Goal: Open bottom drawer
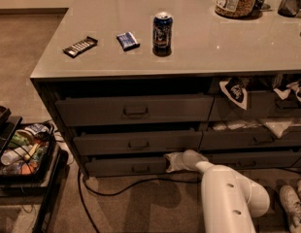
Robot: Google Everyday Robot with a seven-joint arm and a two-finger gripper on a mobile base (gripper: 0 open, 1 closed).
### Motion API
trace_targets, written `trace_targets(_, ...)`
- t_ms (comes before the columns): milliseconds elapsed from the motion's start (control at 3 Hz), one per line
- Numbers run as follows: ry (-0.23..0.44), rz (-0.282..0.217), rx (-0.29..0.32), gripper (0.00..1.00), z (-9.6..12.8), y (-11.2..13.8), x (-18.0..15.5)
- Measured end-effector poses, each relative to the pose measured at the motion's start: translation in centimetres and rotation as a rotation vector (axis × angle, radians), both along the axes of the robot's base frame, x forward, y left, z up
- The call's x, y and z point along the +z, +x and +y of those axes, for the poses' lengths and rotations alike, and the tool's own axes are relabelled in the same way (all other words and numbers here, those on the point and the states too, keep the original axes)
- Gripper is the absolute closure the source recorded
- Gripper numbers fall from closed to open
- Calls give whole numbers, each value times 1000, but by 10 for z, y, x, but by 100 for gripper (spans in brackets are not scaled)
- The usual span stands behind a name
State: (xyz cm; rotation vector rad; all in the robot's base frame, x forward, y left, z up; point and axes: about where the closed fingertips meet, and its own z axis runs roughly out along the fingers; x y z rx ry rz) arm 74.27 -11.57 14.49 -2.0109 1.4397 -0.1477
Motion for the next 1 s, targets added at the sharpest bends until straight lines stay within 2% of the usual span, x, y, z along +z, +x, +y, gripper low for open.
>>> trace_targets(333, 0, 0, 0, 100, 0, 0, 7)
trace_targets(1000, 10, -2, 9, 100, 4, -9, 10)
